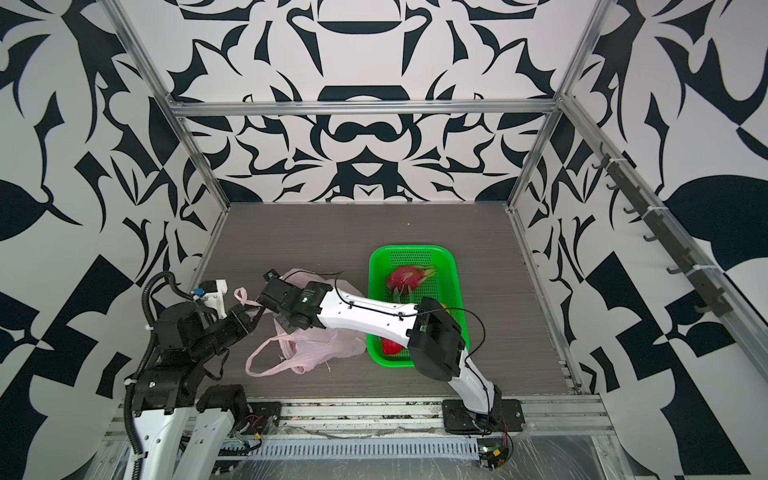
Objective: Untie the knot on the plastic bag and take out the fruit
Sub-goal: 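Push the right gripper down into the pink bag toward the orange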
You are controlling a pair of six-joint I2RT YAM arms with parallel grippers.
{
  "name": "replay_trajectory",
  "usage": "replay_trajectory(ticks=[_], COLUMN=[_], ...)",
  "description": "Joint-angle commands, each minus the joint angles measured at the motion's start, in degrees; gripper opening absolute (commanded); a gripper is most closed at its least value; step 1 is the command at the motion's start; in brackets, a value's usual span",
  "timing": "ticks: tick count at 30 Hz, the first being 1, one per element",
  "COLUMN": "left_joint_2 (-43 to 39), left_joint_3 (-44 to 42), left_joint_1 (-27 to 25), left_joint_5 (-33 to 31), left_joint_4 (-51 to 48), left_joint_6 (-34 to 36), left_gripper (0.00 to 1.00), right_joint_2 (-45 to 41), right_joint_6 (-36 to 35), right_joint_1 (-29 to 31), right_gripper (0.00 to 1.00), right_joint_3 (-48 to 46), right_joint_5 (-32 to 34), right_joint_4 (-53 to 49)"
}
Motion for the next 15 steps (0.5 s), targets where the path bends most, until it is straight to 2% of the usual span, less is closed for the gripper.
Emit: replay_trajectory(ticks=[1, 11, 15], left_joint_2=[-1.77, -3.17, -3.10], left_joint_3=[-1.46, -3.09, -3.66], left_joint_1=[-0.05, 0.00, 0.00], left_joint_5=[0.80, 2.79, 3.39], left_joint_4=[-0.70, -1.29, -0.76], left_joint_6=[-1.51, -2.09, -2.51], left_gripper=[0.00, 0.00, 0.00], right_joint_2=[-1.84, 0.23, 0.76], right_joint_6=[5.06, 14.89, 18.67], right_joint_1=[-1.48, -4.58, -5.97], right_gripper=[0.14, 0.34, 0.38], right_joint_3=[0.78, -3.37, -4.54], right_joint_5=[4.04, 4.36, 2.70], right_joint_4=[5.04, 11.93, 15.03])
